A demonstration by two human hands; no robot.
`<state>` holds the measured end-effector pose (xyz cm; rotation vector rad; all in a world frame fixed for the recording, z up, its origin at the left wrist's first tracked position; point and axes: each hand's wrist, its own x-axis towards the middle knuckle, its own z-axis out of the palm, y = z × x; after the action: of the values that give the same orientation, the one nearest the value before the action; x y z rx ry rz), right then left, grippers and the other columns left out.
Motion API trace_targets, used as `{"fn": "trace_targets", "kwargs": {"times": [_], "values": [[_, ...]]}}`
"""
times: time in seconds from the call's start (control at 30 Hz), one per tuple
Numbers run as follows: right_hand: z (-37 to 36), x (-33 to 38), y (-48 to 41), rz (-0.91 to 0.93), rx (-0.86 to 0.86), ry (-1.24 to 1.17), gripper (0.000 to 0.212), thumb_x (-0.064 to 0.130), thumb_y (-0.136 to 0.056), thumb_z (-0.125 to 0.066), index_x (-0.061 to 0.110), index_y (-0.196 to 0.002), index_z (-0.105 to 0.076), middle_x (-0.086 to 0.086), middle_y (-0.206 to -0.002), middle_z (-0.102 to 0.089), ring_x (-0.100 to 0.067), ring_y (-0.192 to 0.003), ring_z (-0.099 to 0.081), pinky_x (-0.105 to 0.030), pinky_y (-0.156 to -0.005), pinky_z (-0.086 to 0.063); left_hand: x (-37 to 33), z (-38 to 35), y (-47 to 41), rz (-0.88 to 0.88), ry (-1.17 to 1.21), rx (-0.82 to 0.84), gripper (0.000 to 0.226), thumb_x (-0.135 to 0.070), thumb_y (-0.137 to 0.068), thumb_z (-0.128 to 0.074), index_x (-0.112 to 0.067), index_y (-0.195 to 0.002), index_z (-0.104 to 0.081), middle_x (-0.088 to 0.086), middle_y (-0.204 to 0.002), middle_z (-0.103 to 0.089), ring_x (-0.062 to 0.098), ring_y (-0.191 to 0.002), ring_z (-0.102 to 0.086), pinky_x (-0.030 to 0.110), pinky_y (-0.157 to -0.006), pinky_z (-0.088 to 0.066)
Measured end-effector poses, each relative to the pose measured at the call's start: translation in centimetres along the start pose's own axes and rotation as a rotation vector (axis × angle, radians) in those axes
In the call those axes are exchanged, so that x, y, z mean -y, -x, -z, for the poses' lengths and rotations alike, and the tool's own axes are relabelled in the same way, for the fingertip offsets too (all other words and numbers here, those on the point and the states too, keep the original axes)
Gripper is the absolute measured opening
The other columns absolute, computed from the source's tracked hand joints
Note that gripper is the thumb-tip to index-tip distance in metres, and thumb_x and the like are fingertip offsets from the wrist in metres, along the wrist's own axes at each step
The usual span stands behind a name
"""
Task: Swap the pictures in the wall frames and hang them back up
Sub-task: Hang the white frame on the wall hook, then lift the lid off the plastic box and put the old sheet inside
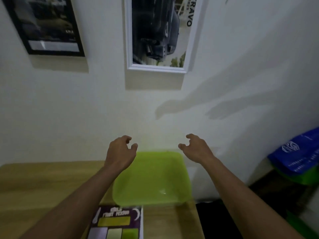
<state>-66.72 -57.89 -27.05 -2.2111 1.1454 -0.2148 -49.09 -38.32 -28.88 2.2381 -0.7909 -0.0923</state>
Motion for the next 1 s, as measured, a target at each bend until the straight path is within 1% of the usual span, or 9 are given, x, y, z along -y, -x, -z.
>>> {"fn": "trace_targets", "kwargs": {"times": [0.17,0.27,0.33,0.43,0.5,0.6,0.7,0.83,1.0], "values": [[-7.9,-6.4,-0.3,-0.143,0.131,0.059,0.068,0.041,-0.095,-0.060,0.003,-0.146,-0.036,-0.016,-0.145,-0.046,-0.031,-0.132,-0.046,-0.033,-0.101,-0.040,7.9,-4.9,1.3,0.218,-0.177,0.184,0.062,-0.033,-0.085,-0.069,-0.011,-0.139,-0.047,0.019,-0.131,-0.053,0.035,-0.119,-0.052,0.040,-0.096,-0.044],[-11.3,-10.1,-1.0,-0.201,0.147,0.028,0.057,0.044,-0.091,-0.064,0.005,-0.130,-0.049,-0.018,-0.129,-0.056,-0.034,-0.116,-0.057,-0.038,-0.094,-0.049,11.9,-7.1,1.7,0.363,-0.269,0.271,0.080,-0.042,-0.086,-0.067,-0.010,-0.149,-0.029,0.021,-0.142,-0.042,0.040,-0.127,-0.044,0.046,-0.102,-0.042],[-12.7,-12.2,-1.5,-0.241,0.149,0.025,0.053,0.047,-0.089,-0.064,0.006,-0.120,-0.053,-0.018,-0.120,-0.059,-0.034,-0.109,-0.059,-0.042,-0.089,-0.052,13.3,-8.2,1.7,0.424,-0.238,0.318,0.085,-0.043,-0.087,-0.067,-0.007,-0.150,-0.023,0.020,-0.143,-0.041,0.039,-0.129,-0.043,0.045,-0.101,-0.042],[-13.9,-14.0,-2.2,-0.253,0.175,0.046,0.049,0.046,-0.089,-0.065,0.004,-0.113,-0.058,-0.018,-0.116,-0.063,-0.034,-0.108,-0.060,-0.037,-0.083,-0.051,14.2,-9.3,1.4,0.439,-0.187,0.372,0.087,-0.035,-0.085,-0.071,-0.003,-0.150,-0.023,0.018,-0.141,-0.048,0.036,-0.125,-0.049,0.042,-0.097,-0.045],[-14.0,-14.3,-2.5,-0.262,0.182,0.025,0.047,0.041,-0.086,-0.070,0.005,-0.114,-0.062,-0.016,-0.117,-0.066,-0.032,-0.106,-0.063,-0.037,-0.083,-0.053,14.9,-9.6,1.2,0.449,-0.172,0.382,0.089,-0.035,-0.079,-0.078,-0.003,-0.147,-0.030,0.018,-0.137,-0.052,0.036,-0.121,-0.053,0.042,-0.095,-0.049],[-13.9,-14.4,-2.9,-0.277,0.190,-0.025,0.053,0.027,-0.085,-0.074,0.003,-0.129,-0.058,-0.016,-0.128,-0.062,-0.032,-0.114,-0.060,-0.027,-0.084,-0.047,16.2,-10.1,0.8,0.467,-0.154,0.414,0.098,-0.051,-0.060,-0.084,-0.011,-0.139,-0.041,0.017,-0.129,-0.056,0.037,-0.111,-0.057,0.045,-0.089,-0.053],[-13.9,-14.8,-3.7,-0.289,0.193,-0.097,0.063,0.019,-0.081,-0.078,0.003,-0.136,-0.054,-0.016,-0.130,-0.062,-0.030,-0.113,-0.062,-0.027,-0.083,-0.047,16.4,-10.6,0.9,0.469,-0.117,0.437,0.088,-0.039,-0.064,-0.088,-0.008,-0.135,-0.046,0.014,-0.125,-0.060,0.035,-0.109,-0.058,0.040,-0.083,-0.051],[-14.4,-15.6,-4.1,-0.304,0.164,-0.191,0.067,0.016,-0.074,-0.084,0.005,-0.134,-0.056,-0.016,-0.121,-0.065,-0.031,-0.101,-0.066,-0.042,-0.087,-0.056,16.0,-11.0,1.1,0.463,-0.089,0.384,0.081,-0.030,-0.062,-0.090,-0.007,-0.130,-0.052,0.013,-0.121,-0.063,0.034,-0.107,-0.059,0.038,-0.082,-0.049],[-14.4,-15.9,-3.8,-0.284,0.153,-0.280,0.062,0.005,-0.076,-0.081,0.003,-0.132,-0.053,-0.003,-0.102,-0.059,-0.023,-0.090,-0.060,-0.030,-0.072,-0.048,16.4,-11.1,1.2,0.499,-0.022,0.338,0.085,-0.022,-0.058,-0.093,-0.004,-0.130,-0.052,0.016,-0.121,-0.062,0.035,-0.108,-0.059,0.039,-0.083,-0.048]]}}
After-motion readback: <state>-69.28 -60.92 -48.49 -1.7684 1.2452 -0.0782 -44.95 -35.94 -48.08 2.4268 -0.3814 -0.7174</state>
